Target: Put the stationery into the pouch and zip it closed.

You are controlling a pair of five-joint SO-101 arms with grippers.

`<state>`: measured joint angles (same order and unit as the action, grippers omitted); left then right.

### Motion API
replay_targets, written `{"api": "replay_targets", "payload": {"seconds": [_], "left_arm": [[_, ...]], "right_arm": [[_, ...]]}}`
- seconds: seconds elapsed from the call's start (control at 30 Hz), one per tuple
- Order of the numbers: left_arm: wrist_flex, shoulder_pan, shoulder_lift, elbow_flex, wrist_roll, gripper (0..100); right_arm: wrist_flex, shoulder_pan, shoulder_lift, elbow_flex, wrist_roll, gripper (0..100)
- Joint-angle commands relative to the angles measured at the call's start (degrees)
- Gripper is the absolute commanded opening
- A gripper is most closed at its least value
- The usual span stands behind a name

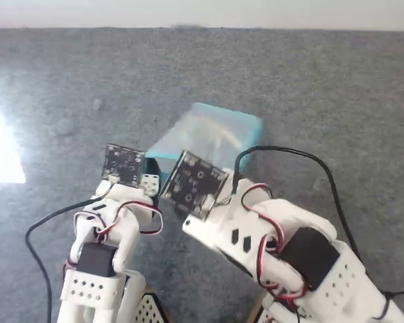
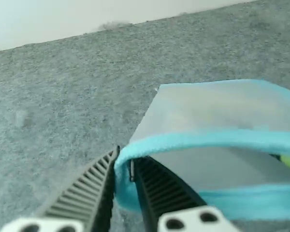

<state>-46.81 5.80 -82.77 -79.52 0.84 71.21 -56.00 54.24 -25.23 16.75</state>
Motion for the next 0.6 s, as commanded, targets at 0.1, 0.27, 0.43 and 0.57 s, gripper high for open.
{"api": "replay_targets", "payload": {"seconds": [0.1,0.27,0.43,0.57], "left_arm": [[1.67,2.02,2.11,0.57,0.35,1],[6.24,5.36,13.01,2.15,0.35,1],[9.14,5.54,24.0,5.32,0.26,1],[10.81,5.71,25.76,5.41,0.26,1]], "right_arm": [[2.33,-7.25,1.63,8.26,1.85,0.7],[3.03,-9.54,1.63,10.46,2.29,0.7],[4.7,-9.54,3.82,13.54,2.37,0.7],[5.14,-9.63,4.44,19.25,2.29,0.7]]}}
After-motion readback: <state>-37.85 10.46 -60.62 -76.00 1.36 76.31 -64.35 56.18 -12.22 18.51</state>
